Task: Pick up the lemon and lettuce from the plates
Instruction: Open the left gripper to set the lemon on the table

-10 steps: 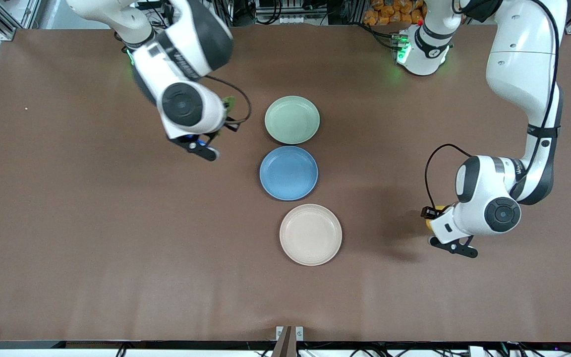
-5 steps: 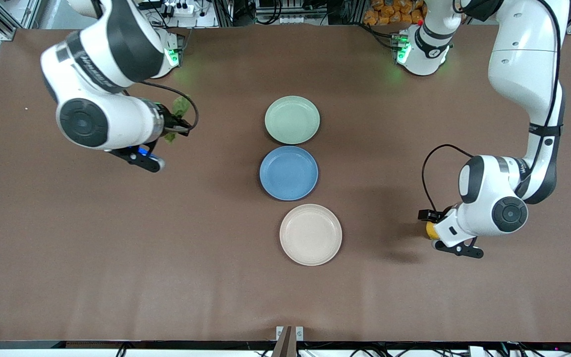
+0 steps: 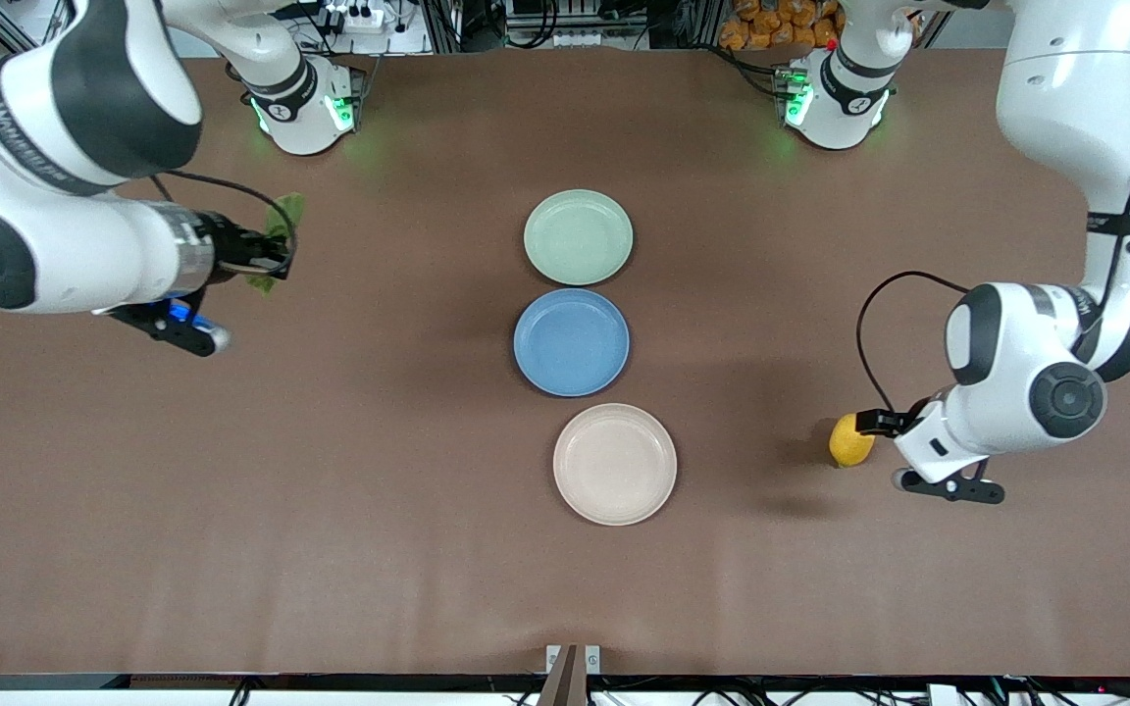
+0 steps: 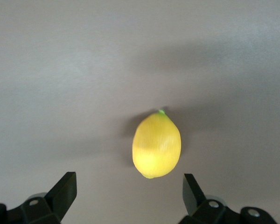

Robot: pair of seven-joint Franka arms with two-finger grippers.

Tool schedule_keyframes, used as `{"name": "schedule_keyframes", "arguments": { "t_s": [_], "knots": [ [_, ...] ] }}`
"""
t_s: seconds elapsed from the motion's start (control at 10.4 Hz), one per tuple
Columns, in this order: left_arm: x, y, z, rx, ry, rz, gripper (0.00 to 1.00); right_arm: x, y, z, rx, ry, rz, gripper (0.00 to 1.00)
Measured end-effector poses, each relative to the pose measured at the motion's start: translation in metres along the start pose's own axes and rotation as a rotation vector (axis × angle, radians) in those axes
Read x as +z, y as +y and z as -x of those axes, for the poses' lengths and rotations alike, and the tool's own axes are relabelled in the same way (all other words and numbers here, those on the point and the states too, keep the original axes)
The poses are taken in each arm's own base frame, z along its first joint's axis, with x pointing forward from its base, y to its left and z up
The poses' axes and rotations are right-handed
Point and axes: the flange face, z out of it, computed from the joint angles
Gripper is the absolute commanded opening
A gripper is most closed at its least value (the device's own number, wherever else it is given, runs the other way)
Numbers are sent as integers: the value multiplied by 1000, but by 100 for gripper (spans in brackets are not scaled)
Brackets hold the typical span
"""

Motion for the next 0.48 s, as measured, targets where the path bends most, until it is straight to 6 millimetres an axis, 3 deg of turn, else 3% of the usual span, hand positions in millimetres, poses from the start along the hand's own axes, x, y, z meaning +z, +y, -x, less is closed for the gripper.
{"name": "schedule_keyframes", "arguments": {
  "t_s": [0.29, 0.48],
  "knots": [
    [-14, -3, 22, -10, -2, 2, 100, -2, 18, -11, -41, 20, 41, 4],
    [-25, -1, 36, -50, 22, 2, 100, -3, 56, -43, -95, 8, 14, 4]
  ]
}}
